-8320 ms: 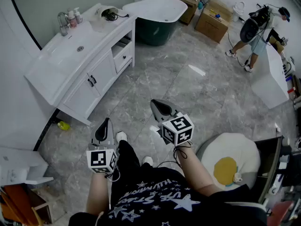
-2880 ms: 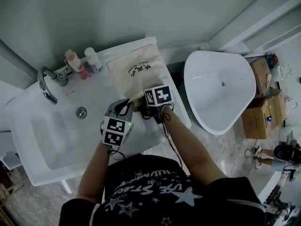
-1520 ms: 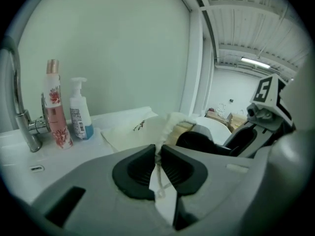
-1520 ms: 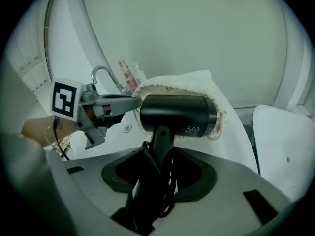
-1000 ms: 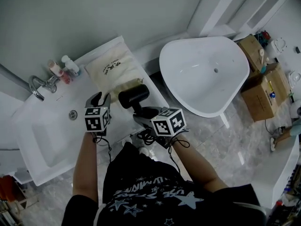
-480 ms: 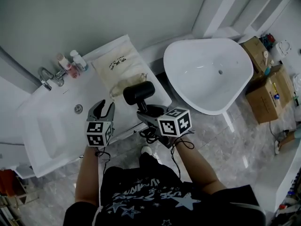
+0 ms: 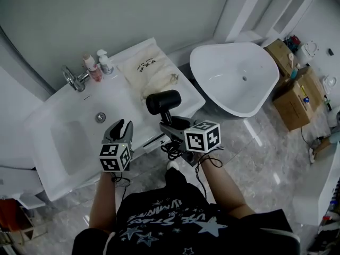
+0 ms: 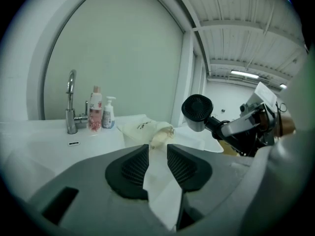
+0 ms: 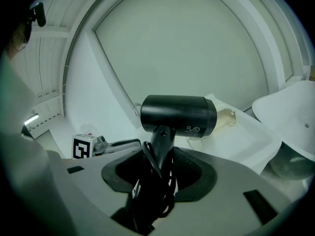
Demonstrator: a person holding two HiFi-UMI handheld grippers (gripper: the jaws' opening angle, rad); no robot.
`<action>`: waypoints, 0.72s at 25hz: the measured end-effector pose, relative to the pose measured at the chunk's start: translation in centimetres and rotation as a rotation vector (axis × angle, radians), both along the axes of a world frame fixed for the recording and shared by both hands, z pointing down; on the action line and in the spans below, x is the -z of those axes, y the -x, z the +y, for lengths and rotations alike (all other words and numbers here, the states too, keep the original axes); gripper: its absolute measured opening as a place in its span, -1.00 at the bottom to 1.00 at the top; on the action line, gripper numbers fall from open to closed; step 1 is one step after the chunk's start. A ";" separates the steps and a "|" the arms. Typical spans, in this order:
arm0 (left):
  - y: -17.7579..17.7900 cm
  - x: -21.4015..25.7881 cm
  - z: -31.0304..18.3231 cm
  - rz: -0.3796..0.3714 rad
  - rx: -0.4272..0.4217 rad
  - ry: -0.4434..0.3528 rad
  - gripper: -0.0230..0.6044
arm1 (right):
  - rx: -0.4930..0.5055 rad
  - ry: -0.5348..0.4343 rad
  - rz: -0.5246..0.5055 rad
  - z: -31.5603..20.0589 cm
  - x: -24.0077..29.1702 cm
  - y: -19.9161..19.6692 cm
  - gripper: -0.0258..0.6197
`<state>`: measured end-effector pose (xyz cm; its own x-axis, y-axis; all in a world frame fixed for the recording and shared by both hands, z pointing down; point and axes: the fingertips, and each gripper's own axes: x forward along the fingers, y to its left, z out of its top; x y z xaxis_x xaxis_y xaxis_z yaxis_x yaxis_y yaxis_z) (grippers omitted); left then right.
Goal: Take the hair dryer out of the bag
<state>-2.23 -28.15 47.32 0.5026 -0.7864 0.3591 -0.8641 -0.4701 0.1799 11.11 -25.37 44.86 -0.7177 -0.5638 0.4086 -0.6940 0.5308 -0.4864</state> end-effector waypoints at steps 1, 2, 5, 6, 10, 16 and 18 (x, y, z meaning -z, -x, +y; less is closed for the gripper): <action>0.6 -0.1 0.8 0.003 -0.017 0.005 -0.52 | -0.010 -0.004 0.002 0.7 0.1 0.8 -0.36; 1.2 -0.1 1.7 0.000 -0.037 0.005 -0.56 | -0.021 -0.009 0.005 1.5 0.1 1.6 -0.36; 2.9 -0.3 3.9 -0.047 -0.092 -0.041 -0.75 | -0.059 -0.033 0.019 3.6 -0.1 3.7 -0.36; 3.4 -0.3 4.6 -0.063 -0.107 -0.058 -0.75 | -0.074 -0.042 0.026 4.2 -0.2 4.3 -0.36; 4.4 0.1 7.5 -0.052 -0.156 -0.091 -0.77 | -0.135 -0.049 0.045 7.4 -0.6 5.5 -0.36; 6.3 0.4 13.2 -0.022 -0.220 -0.107 -0.81 | -0.212 -0.030 0.051 13.2 -1.5 7.2 -0.36; 7.3 0.4 14.8 -0.014 -0.231 -0.109 -0.82 | -0.233 -0.029 0.054 14.9 -1.7 8.0 -0.36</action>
